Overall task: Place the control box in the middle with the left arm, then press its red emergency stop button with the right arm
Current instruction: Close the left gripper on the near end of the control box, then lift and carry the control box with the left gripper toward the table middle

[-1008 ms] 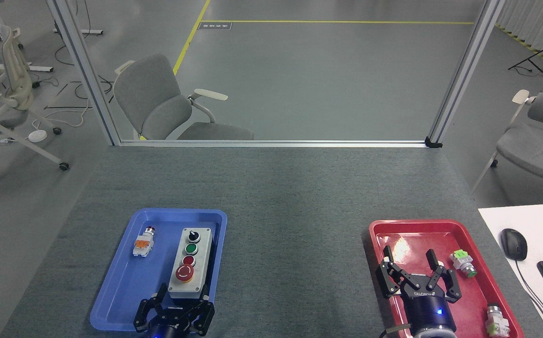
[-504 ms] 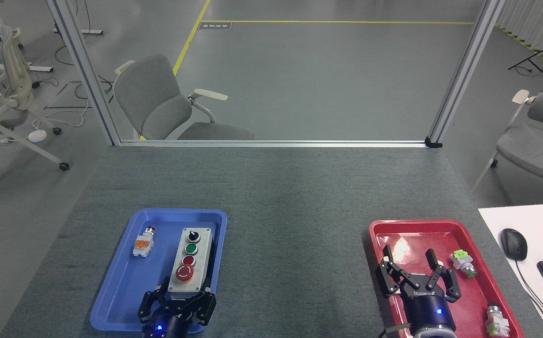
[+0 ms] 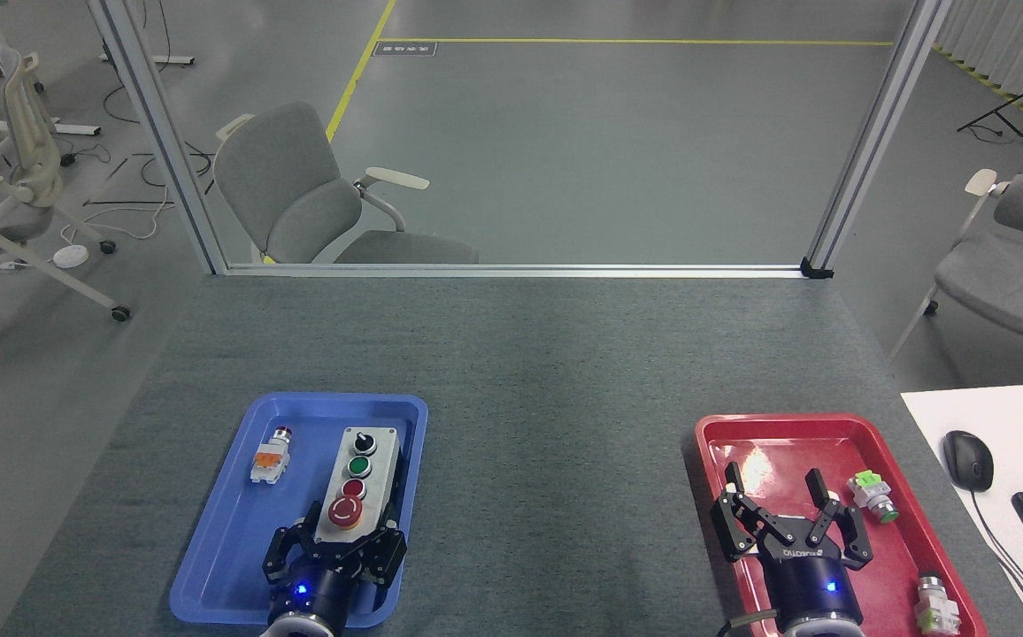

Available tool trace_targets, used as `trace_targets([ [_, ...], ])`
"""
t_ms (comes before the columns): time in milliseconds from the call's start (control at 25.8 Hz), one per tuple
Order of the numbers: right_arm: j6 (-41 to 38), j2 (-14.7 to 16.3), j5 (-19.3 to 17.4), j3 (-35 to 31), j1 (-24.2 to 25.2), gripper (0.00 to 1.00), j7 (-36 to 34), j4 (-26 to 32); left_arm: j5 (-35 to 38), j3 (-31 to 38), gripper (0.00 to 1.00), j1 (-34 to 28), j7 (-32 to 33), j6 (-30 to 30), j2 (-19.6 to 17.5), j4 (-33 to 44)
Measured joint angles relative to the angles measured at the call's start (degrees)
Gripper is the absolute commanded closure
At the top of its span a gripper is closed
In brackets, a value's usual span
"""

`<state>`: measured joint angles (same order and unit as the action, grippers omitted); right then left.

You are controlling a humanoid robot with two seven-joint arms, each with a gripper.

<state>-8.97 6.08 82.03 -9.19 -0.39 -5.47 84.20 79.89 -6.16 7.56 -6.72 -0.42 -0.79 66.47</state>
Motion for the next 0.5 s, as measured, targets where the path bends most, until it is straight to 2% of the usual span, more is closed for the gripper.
trace_targets([
  [78, 0.00, 0.02, -0.02, -0.02, 0.02, 0.02, 0.06, -0.03, 0.00, -0.03, 0.30, 0.27, 0.00, -0.29, -0.20, -0.32],
  [116, 0.00, 0.03, -0.02, -0.02, 0.04, 0.02, 0.10, -0.04, 0.00, -0.04, 0.40, 0.37, 0.00, -0.61, -0.31, -0.48],
  [194, 0.00, 0.05, -0.02, -0.03, 0.03, 0.02, 0.16, -0.06, 0.00, -0.05, 0.74, 0.47, -0.08, -1.68, -0.47, -0.83],
  [233, 0.00, 0.07, -0.02, -0.03, 0.04, 0.02, 0.16, -0.05, 0.01, -0.05, 0.87, 0.50, -0.12, -2.29, -0.58, -1.01],
  [349, 0.00, 0.16, -0.02, -0.03, 0.04, 0.02, 0.15, -0.05, 0.01, -0.02, 0.99, 0.62, -0.12, -4.22, -0.94, -1.53],
  [504, 0.00, 0.20, -0.02, -0.03, -0.02, 0.02, -0.02, -0.06, -0.09, 0.17, 1.00, 1.30, 0.25, -5.93, -1.28, -1.94],
])
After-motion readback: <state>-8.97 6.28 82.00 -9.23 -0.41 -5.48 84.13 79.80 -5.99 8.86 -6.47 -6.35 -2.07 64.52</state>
